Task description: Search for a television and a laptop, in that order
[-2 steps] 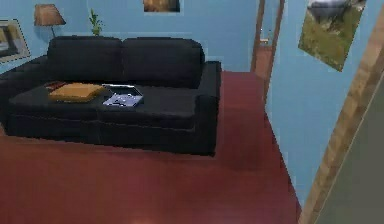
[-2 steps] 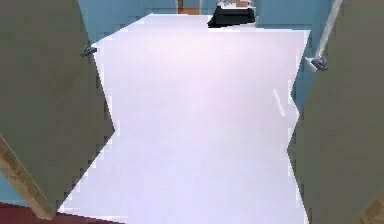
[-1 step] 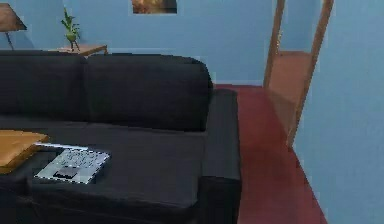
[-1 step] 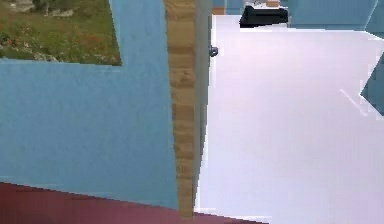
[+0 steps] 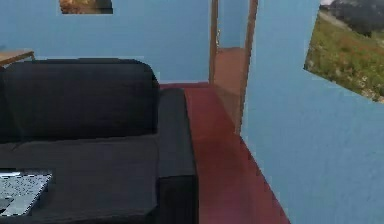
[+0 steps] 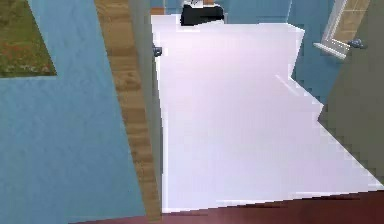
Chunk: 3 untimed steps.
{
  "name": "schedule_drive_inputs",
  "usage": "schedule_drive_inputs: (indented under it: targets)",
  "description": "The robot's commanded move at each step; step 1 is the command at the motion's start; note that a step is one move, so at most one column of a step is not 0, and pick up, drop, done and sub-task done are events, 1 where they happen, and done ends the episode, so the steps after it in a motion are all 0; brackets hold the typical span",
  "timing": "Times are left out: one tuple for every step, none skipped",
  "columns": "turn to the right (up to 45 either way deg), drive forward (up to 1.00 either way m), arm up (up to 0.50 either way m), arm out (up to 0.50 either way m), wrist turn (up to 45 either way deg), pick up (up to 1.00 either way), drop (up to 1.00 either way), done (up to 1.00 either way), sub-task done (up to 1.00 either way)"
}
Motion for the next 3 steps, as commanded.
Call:
schedule_drive_inputs:
  targets:
    - [0.0,0.05,0.00,0.00,0.0,0.00,0.00,0.00,0.00]
    - [-45.0,0.00,0.00,0.00,0.0,0.00,0.00,0.00,0.00]
    - [0.0,0.00,0.00,0.00,0.0,0.00,0.00,1.00,0.00]
